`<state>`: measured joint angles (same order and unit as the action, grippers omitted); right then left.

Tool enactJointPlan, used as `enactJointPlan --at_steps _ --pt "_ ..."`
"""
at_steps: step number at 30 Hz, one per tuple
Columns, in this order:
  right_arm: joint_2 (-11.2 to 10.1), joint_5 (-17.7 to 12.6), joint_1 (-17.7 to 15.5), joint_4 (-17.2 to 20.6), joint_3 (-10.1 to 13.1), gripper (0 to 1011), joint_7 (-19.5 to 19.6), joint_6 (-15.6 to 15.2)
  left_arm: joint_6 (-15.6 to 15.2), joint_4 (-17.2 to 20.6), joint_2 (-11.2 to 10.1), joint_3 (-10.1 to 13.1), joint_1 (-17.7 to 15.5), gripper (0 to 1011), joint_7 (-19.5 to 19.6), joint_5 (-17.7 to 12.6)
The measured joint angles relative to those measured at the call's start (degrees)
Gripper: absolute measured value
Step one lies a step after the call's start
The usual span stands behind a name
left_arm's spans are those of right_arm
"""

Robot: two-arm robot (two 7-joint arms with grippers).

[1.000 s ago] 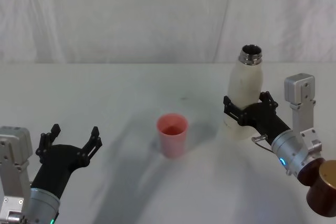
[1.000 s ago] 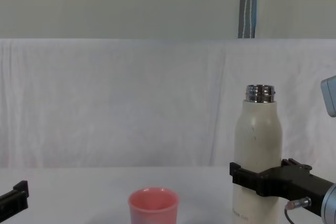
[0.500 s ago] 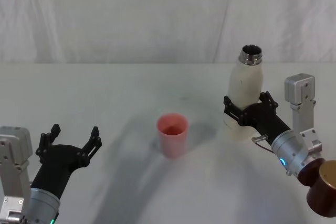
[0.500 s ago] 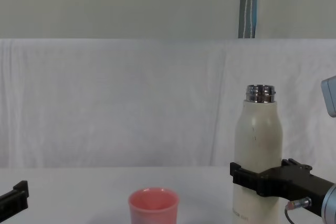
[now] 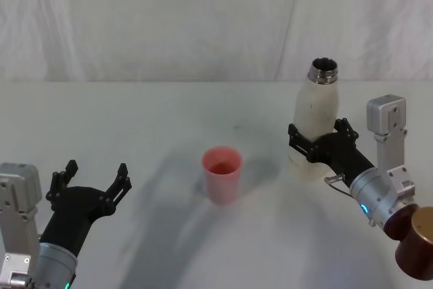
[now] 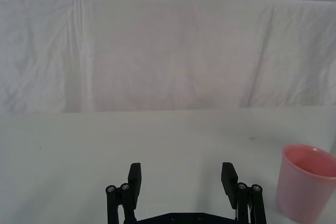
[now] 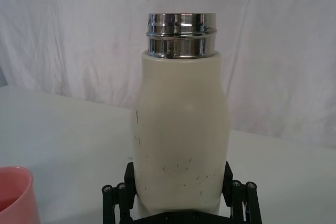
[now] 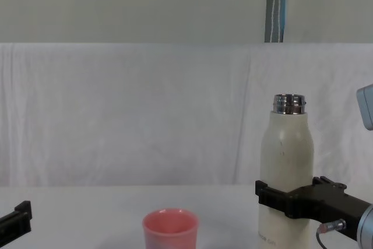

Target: Grasp the thermos with one hand and pour water into the cup lid.

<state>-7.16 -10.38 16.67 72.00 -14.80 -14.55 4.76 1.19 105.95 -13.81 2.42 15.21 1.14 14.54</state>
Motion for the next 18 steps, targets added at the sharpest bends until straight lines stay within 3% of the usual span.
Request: enactJointPlan --at_steps 10,18 --pt "-0.1 0.1 0.0 0.1 -0.1 950 0.0 0.1 0.0 0.0 0.0 0.0 0.0 1001 0.0 0.0" --pt "-2.2 2.7 0.2 2.3 -1.4 950 -1.1 2.2 0.0 0.0 0.0 0.0 0.0 1001 0.0 0.0"
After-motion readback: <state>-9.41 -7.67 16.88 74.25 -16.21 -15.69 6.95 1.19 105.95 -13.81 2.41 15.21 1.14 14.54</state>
